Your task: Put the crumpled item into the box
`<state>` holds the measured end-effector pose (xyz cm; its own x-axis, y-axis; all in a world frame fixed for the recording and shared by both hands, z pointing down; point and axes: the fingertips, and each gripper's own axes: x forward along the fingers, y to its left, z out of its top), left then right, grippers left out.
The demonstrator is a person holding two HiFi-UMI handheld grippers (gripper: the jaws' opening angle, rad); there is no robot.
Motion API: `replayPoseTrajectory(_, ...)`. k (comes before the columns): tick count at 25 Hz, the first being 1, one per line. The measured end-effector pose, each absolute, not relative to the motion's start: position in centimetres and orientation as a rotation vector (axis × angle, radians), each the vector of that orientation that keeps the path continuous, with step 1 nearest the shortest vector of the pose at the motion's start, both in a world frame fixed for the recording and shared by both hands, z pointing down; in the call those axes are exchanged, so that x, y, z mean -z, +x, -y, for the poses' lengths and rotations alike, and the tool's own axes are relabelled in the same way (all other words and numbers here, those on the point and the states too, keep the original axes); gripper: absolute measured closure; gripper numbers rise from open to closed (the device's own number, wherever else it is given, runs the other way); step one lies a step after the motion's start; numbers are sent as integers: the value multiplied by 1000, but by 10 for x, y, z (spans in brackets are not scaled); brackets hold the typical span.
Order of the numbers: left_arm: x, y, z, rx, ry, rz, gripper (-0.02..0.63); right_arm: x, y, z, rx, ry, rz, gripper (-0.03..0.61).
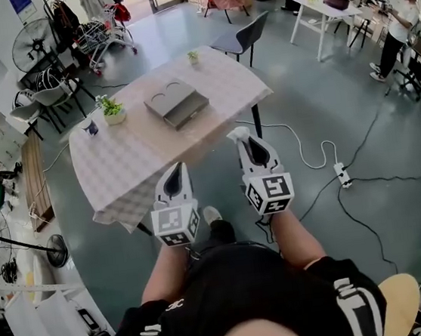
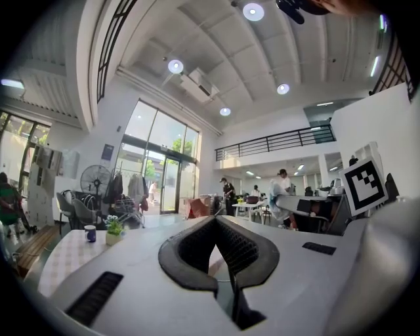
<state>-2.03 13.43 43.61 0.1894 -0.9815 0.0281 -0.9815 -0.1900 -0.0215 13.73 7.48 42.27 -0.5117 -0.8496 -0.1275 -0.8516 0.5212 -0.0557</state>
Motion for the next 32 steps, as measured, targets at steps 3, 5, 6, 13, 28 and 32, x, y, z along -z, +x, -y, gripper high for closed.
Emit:
replayPoseTrajectory(3,-437,-20,-107,-47,2438,1988,611,-427,140,-49,-38,-1501,-2615,518)
replayPoseTrajectory(5,-435,-22,-89,-35,2444,1982,611,-426,140,-33,-35,-1509,-2608,518)
replayPoseTrajectory(6,-434,-23,-80,-32,2447,1980,611,-425,138,-25,-37,-1510,-2605,518)
replayPoseTrajectory(13,-432,-46,-20,-43,2447,1960,611,-423,116,33,-22,-1526,-2605,518)
replayPoseTrajectory(28,-433,-115,146,-33,2409,1905,611,-417,37,201,-27,-1528,-2670,518)
replayPoseTrajectory(32,-426,-135,189,-23,2435,1892,611,-412,14,247,-8,-1527,-2669,518)
